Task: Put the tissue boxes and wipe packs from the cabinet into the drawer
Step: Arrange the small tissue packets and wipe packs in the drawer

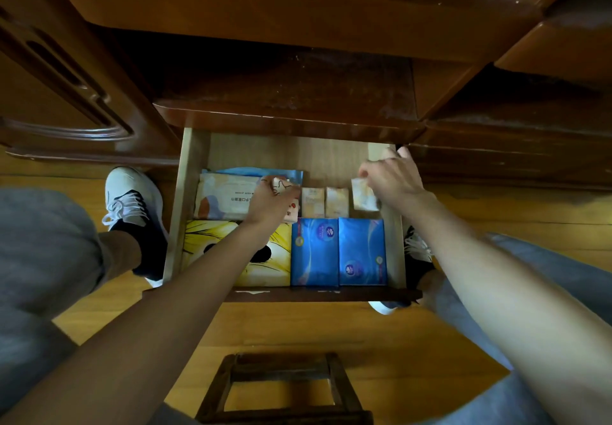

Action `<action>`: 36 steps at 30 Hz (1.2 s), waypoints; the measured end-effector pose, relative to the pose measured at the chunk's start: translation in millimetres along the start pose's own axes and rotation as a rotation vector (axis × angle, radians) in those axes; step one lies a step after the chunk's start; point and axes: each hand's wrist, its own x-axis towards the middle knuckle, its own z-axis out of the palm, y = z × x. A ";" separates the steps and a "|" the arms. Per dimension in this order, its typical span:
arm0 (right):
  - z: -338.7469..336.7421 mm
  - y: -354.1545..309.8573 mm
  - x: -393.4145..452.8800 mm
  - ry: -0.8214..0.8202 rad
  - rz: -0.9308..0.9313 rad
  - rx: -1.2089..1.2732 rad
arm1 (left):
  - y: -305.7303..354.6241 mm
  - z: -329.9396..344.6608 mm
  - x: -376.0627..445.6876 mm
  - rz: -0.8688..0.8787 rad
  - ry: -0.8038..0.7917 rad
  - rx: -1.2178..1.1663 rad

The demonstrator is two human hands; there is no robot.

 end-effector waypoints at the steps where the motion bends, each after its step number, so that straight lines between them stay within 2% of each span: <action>1: 5.8 -2.8 0.9 -0.015 -0.012 -0.100 | -0.7 -2.2 0.7 -0.027 0.001 -0.038; 7: 33.3 -19.1 1.9 -0.204 0.001 -0.386 | -3.4 -3.4 4.5 -0.076 0.022 -0.056; 11: 29.5 -24.1 7.6 -0.266 0.027 -0.414 | -5.4 -2.7 5.3 -0.049 -0.035 -0.051; 13: 25.9 -25.1 5.2 -0.233 0.015 -0.365 | -8.4 -1.4 5.8 -0.020 -0.045 -0.035; 16: 22.7 -27.9 2.7 -0.001 -0.023 -0.132 | -9.6 1.9 7.8 0.009 -0.012 -0.003; 17: 21.8 -28.8 2.1 0.028 -0.041 -0.085 | -9.0 2.9 8.7 0.008 -0.008 0.010; 21: 25.2 -25.4 -6.7 -0.063 -0.084 -0.164 | -7.3 5.0 7.0 -0.003 -0.048 0.006; 23: 32.5 -23.3 -13.4 -0.057 -0.122 -0.109 | -8.1 5.1 4.0 0.007 -0.046 0.000; 26: 36.8 -34.2 -12.3 -0.104 -0.147 0.074 | -10.4 4.5 1.3 0.040 -0.033 0.013; 30: 34.0 -65.2 2.2 -0.331 -0.072 0.524 | -9.3 0.5 0.0 0.036 0.020 -0.023; 32: 34.5 -79.6 8.2 -0.371 -0.077 0.497 | -8.1 -2.7 0.7 0.021 0.043 -0.039; 36: 35.1 -87.5 13.4 -0.296 0.097 0.415 | -5.7 -8.1 2.5 -0.005 0.050 -0.032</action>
